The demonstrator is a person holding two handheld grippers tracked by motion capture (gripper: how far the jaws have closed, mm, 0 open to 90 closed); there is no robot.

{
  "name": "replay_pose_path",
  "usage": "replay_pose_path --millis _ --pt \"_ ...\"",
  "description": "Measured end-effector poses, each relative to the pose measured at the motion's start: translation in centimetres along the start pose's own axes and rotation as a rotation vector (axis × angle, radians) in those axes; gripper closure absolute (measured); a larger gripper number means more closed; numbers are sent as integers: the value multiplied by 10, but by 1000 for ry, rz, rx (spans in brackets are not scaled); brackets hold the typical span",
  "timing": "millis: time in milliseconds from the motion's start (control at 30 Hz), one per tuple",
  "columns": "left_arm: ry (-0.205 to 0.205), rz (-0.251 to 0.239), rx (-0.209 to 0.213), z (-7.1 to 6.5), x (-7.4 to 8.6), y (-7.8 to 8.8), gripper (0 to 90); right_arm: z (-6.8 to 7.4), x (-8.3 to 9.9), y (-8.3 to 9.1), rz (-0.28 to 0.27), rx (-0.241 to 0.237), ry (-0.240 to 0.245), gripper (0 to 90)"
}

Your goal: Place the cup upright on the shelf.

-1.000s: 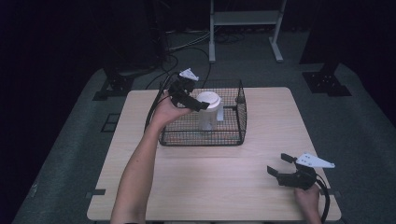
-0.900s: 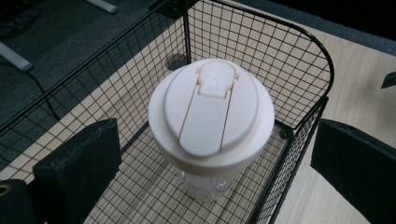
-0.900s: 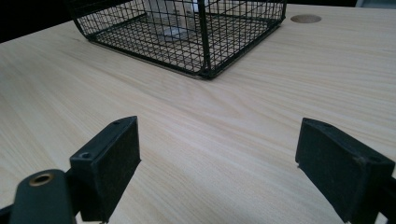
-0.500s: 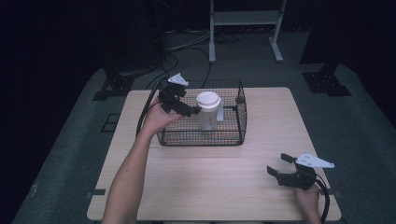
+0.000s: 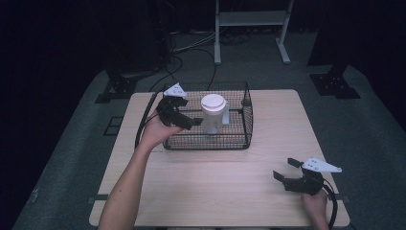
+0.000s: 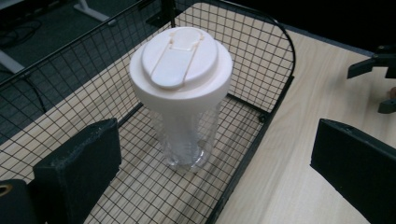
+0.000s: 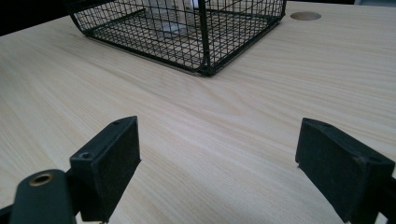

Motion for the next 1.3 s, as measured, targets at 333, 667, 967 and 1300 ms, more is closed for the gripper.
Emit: replay_pose_path --millis 333,667,967,1300 --pt "-28 -39 26 -15 7 10 9 0 0 -1 7 9 3 129" --pt "-42 -59 41 -26 18 18 9 1 0 -1 17 16 7 128" --pt "-38 -45 57 -31 36 19 10 1 0 -2 19 19 10 128" --pt "-44 -47 74 -39 51 22 10 2 0 -2 26 20 11 129"
Point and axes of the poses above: each handheld gripper's, and its own axes: y roughly backward along the jaws, x roughly out of its underside, z roughly to its left, the point moved 1 cm from there along -y, roughly forward along the jaws, and after that the axes turned 7 degrees about -x, right-handed, at the moved point
